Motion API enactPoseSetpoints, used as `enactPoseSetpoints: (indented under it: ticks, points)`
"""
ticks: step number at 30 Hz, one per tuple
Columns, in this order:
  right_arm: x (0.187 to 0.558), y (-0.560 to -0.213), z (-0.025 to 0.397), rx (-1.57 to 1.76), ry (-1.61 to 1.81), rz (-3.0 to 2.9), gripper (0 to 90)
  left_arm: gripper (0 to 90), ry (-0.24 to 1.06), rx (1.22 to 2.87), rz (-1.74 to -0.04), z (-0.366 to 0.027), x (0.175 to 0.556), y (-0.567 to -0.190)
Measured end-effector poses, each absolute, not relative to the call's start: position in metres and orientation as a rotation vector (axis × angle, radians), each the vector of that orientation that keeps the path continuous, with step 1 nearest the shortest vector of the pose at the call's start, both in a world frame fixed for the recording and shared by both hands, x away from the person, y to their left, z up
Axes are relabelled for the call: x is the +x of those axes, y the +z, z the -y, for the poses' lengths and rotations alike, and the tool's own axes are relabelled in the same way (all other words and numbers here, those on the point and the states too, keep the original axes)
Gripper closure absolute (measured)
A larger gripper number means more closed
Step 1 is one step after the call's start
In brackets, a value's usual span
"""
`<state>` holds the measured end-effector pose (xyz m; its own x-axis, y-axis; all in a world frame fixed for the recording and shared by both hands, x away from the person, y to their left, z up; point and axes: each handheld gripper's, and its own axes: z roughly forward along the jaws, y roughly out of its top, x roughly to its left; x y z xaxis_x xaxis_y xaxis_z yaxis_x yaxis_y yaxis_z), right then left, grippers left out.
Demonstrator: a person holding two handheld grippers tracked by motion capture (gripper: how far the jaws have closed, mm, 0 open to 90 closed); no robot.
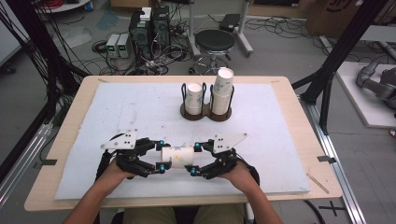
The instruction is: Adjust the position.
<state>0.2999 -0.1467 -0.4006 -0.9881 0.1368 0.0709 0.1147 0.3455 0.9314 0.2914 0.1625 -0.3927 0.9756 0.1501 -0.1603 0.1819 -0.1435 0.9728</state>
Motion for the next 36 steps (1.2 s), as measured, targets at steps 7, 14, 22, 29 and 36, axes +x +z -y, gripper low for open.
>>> enactPoseSetpoints:
  ticks: [7, 14, 22, 29, 36]
  points:
    - [0.301, -0.402, 0.146, 0.243, 1.748, -2.581, 35.0, 19.0, -0.019, 1.755, -0.297, -0.159, 0.290, -0.392]
    - [0.302, -0.402, 0.147, 0.260, 1.689, -2.594, 34.9, 14.3, 0.011, 1.806, -0.305, -0.160, 0.288, -0.385]
    - [0.305, -0.398, 0.149, 0.269, 1.606, -2.622, 35.0, 14.5, 0.089, 1.888, -0.300, -0.163, 0.288, -0.372]
    - [0.309, -0.380, 0.145, 0.194, 1.429, -2.680, 35.0, 14.6, 0.117, 1.950, -0.293, -0.159, 0.292, -0.364]
    - [0.314, -0.362, 0.138, 0.136, 1.310, -2.718, 35.0, 14.7, 0.112, 1.989, -0.290, -0.156, 0.294, -0.361]
